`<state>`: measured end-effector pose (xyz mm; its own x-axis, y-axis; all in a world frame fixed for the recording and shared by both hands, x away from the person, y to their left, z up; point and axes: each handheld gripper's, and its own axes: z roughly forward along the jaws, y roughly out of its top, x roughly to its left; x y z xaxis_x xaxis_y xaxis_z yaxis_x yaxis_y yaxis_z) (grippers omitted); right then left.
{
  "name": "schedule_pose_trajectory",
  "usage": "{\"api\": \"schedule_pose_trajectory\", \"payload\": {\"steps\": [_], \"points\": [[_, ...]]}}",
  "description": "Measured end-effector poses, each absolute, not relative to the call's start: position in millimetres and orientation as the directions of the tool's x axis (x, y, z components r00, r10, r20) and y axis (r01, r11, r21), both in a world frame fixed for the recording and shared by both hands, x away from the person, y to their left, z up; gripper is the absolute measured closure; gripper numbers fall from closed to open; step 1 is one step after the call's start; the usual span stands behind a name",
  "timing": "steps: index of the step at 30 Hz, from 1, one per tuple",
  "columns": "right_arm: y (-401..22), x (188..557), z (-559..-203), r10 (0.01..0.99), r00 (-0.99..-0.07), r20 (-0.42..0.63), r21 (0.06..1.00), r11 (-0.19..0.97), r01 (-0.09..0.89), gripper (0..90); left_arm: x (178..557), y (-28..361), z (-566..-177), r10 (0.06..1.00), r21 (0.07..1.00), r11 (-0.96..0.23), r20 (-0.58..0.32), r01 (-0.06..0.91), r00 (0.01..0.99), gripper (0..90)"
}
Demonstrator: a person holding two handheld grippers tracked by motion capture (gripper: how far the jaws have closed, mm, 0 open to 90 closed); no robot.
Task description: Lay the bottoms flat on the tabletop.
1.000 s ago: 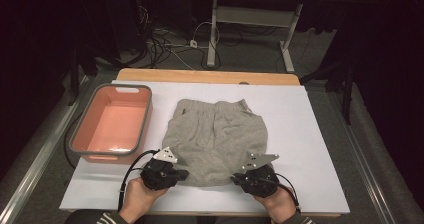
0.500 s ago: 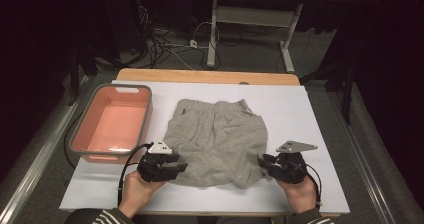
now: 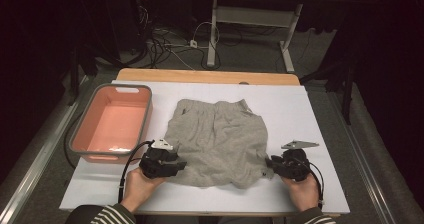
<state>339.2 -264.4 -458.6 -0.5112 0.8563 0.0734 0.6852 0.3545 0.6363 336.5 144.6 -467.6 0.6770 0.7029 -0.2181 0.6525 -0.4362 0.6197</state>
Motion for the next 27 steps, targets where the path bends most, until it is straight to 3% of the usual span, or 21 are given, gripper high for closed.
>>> {"api": "schedule_pose_trajectory", "payload": {"steps": [6,12,19,21,23,27], "points": [[-256,337,-462,0.839,-0.541,0.056,0.617,0.397,0.679,85.9,336,140,-471,0.702,0.606,-0.466,-0.190,0.644,0.686,49.6],[-272,327,-449,0.857,-0.511,0.064,0.650,0.353,0.673,86.6,339,139,-472,0.698,0.609,-0.455,-0.209,0.650,0.685,50.9],[-307,309,-439,0.908,-0.415,0.066,0.655,0.274,0.704,86.6,342,140,-471,0.692,0.602,-0.453,-0.228,0.658,0.685,53.8],[-312,309,-444,0.913,-0.399,0.082,0.642,0.258,0.722,86.0,342,138,-473,0.678,0.599,-0.457,-0.243,0.658,0.693,57.7],[-310,310,-448,0.917,-0.391,0.079,0.636,0.256,0.728,79.3,340,135,-473,0.678,0.606,-0.472,-0.216,0.641,0.703,58.8],[-301,306,-439,0.914,-0.400,0.069,0.676,0.252,0.692,70.3,338,130,-474,0.669,0.611,-0.498,-0.180,0.615,0.721,69.1]]}}
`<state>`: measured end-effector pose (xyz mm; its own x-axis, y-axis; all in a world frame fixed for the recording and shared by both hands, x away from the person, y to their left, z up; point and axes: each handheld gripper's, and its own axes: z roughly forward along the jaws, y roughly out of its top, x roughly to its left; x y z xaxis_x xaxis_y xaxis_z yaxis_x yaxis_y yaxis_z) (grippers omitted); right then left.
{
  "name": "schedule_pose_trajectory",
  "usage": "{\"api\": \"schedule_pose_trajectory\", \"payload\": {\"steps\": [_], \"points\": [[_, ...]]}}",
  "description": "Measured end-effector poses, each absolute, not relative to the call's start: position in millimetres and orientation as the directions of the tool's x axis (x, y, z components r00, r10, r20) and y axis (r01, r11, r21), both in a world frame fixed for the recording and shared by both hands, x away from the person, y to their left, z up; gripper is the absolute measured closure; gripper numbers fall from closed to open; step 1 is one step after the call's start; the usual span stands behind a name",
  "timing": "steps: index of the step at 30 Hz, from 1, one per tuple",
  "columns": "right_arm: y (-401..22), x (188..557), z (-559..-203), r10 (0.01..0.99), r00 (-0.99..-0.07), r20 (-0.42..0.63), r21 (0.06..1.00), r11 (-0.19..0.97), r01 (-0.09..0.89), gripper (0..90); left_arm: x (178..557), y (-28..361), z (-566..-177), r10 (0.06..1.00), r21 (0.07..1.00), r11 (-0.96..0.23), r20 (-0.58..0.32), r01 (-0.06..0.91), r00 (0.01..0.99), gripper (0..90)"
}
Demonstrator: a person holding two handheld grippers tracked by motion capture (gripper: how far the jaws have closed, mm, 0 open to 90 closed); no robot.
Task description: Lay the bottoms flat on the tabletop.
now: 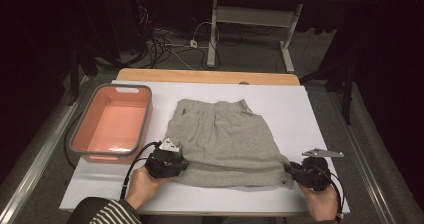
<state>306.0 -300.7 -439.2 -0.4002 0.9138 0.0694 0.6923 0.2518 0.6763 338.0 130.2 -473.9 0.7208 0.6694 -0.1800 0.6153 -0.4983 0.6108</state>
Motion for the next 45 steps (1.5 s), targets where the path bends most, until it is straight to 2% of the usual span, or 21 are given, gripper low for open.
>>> {"api": "schedule_pose_trajectory", "payload": {"steps": [3,6,11,21,24,25,27,29,32,35,40,42,45], "points": [[-283,300,-431,0.886,-0.461,0.047,0.710,0.295,0.639,69.8,339,127,-473,0.666,0.601,-0.516,-0.167,0.611,0.727,77.3],[-258,299,-435,0.837,-0.544,0.052,0.694,0.362,0.623,69.6,339,127,-472,0.662,0.589,-0.528,-0.165,0.612,0.731,84.5],[-231,303,-448,0.792,-0.609,0.044,0.638,0.447,0.627,69.3,340,127,-468,0.646,0.572,-0.538,-0.192,0.619,0.739,86.3],[-221,304,-460,0.762,-0.646,0.034,0.586,0.508,0.631,67.3,319,139,-452,0.616,0.581,-0.557,-0.190,0.593,0.764,87.2],[-217,305,-460,0.747,-0.664,0.029,0.584,0.526,0.618,69.8,315,143,-452,0.625,0.593,-0.538,-0.195,0.599,0.756,86.7],[-215,305,-460,0.743,-0.668,0.030,0.582,0.530,0.616,72.2,315,144,-452,0.638,0.603,-0.526,-0.187,0.600,0.747,84.9],[-212,304,-460,0.732,-0.681,0.023,0.579,0.545,0.606,75.4,314,143,-451,0.645,0.624,-0.499,-0.197,0.602,0.738,72.1],[-210,305,-460,0.724,-0.689,0.026,0.576,0.553,0.602,79.6,311,137,-451,0.626,0.640,-0.495,-0.207,0.588,0.752,63.4],[-208,307,-461,0.716,-0.697,0.036,0.571,0.558,0.602,85.6,306,123,-452,0.594,0.648,-0.517,-0.198,0.559,0.780,57.8],[-208,307,-460,0.710,-0.704,0.034,0.566,0.567,0.598,88.4,306,109,-459,0.606,0.634,-0.528,-0.185,0.565,0.774,51.2],[-206,306,-459,0.710,-0.704,0.027,0.558,0.574,0.600,89.4,314,100,-472,0.624,0.605,-0.523,-0.209,0.601,0.753,49.2],[-206,306,-459,0.709,-0.705,0.029,0.556,0.575,0.601,89.6,313,100,-471,0.619,0.602,-0.530,-0.208,0.598,0.758,53.7],[-206,305,-459,0.706,-0.707,0.036,0.552,0.576,0.603,89.7,309,97,-472,0.590,0.597,-0.579,-0.162,0.555,0.791,75.8]]}}
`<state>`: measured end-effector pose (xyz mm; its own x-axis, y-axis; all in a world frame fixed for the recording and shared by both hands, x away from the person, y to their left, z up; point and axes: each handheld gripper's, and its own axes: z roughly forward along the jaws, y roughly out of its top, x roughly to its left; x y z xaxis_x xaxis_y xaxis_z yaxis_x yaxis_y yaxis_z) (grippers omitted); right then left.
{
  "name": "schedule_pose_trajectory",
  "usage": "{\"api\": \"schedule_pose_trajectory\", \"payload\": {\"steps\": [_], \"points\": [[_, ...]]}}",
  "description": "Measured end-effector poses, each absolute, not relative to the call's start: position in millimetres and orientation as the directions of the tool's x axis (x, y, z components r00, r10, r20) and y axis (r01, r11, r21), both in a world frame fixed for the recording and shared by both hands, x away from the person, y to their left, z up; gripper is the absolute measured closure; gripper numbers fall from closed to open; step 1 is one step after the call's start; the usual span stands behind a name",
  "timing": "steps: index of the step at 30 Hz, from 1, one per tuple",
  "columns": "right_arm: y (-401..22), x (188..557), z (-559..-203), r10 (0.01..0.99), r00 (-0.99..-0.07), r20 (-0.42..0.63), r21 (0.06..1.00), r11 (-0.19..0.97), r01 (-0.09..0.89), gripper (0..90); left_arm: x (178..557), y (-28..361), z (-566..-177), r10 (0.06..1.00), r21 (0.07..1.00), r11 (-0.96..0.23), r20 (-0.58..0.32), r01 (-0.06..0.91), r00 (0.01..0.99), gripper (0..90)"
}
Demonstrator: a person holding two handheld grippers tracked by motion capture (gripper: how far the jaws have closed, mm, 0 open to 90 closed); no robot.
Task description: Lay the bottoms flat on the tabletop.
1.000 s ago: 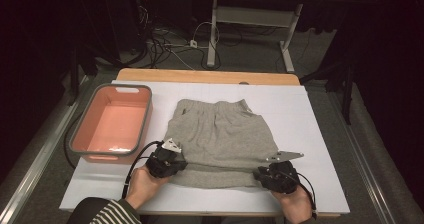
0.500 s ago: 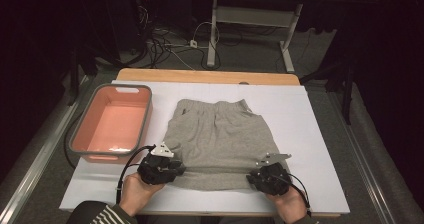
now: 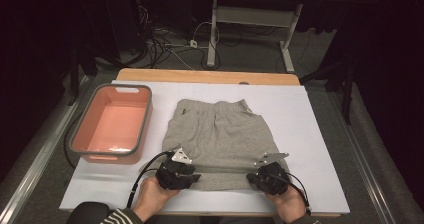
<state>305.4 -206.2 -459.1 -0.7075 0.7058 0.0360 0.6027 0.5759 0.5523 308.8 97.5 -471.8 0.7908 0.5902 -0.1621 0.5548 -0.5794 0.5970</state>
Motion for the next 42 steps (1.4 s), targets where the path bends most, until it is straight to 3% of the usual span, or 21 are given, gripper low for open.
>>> {"api": "schedule_pose_trajectory", "payload": {"steps": [1,10,12,14,18,23,32,42], "points": [[-206,305,-459,0.702,-0.711,0.036,0.552,0.580,0.600,89.7,308,97,-471,0.574,0.589,-0.603,-0.149,0.539,0.805,85.6],[-202,285,-458,0.668,-0.743,0.049,0.543,0.606,0.581,89.5,292,103,-466,0.504,0.553,-0.639,-0.223,0.534,0.835,86.4],[-203,284,-456,0.664,-0.745,0.070,0.556,0.594,0.581,87.1,292,107,-464,0.515,0.576,-0.620,-0.213,0.533,0.830,81.1],[-207,284,-450,0.674,-0.734,0.080,0.599,0.557,0.576,79.8,294,112,-461,0.543,0.612,-0.590,-0.182,0.526,0.820,67.5],[-219,297,-436,0.728,-0.682,0.067,0.659,0.481,0.578,75.7,304,119,-459,0.593,0.632,-0.549,-0.165,0.546,0.788,57.0],[-248,324,-439,0.812,-0.581,0.061,0.671,0.398,0.626,73.9,314,128,-458,0.638,0.644,-0.509,-0.163,0.571,0.753,52.7],[-289,353,-439,0.892,-0.446,0.065,0.693,0.281,0.664,73.1,325,147,-458,0.703,0.647,-0.444,-0.177,0.620,0.689,52.5],[-298,384,-453,0.912,-0.401,0.081,0.662,0.251,0.706,69.1,325,160,-462,0.735,0.643,-0.404,-0.194,0.650,0.649,50.4]]}}
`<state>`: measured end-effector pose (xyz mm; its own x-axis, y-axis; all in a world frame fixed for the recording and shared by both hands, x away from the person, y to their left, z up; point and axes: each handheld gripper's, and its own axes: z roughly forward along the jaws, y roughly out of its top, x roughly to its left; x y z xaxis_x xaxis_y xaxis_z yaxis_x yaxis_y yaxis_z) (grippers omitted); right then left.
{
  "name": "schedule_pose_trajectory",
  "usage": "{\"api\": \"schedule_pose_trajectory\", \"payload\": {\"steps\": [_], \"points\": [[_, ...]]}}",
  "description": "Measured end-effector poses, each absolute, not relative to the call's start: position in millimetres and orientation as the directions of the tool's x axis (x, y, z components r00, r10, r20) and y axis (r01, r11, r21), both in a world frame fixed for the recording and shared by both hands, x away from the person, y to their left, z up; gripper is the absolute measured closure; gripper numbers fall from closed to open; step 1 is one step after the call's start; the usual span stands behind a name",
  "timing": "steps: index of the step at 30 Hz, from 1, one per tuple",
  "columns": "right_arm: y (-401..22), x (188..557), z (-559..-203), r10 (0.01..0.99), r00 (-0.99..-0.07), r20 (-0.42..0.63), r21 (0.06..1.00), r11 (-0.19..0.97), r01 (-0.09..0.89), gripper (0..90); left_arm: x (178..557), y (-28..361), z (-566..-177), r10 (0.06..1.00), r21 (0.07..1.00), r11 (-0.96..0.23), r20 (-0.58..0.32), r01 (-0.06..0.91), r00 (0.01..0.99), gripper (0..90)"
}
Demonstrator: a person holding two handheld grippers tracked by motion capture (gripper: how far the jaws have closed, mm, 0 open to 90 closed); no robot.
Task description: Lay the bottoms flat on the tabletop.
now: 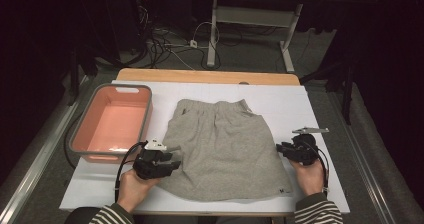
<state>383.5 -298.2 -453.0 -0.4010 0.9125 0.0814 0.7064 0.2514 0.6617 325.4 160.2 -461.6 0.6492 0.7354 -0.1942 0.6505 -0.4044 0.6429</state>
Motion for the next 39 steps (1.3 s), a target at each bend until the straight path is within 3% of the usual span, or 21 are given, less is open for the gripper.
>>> {"api": "schedule_pose_trajectory", "payload": {"steps": [8,17,22,34,39], "points": [[-290,392,-461,0.899,-0.425,0.108,0.640,0.265,0.721,68.5,325,163,-467,0.737,0.621,-0.388,-0.236,0.681,0.634,48.3],[-275,390,-461,0.864,-0.490,0.114,0.622,0.323,0.714,82.1,325,159,-469,0.730,0.618,-0.410,-0.218,0.671,0.647,48.3],[-271,388,-457,0.864,-0.500,0.061,0.612,0.364,0.702,85.2,325,155,-471,0.725,0.615,-0.422,-0.213,0.666,0.655,48.4],[-305,387,-456,0.912,-0.411,0.013,0.613,0.318,0.724,85.2,325,152,-473,0.726,0.611,-0.421,-0.215,0.670,0.653,54.0],[-297,381,-450,0.912,-0.410,0.004,0.645,0.310,0.698,72.8,323,148,-474,0.706,0.600,-0.450,-0.215,0.662,0.674,64.8]]}}
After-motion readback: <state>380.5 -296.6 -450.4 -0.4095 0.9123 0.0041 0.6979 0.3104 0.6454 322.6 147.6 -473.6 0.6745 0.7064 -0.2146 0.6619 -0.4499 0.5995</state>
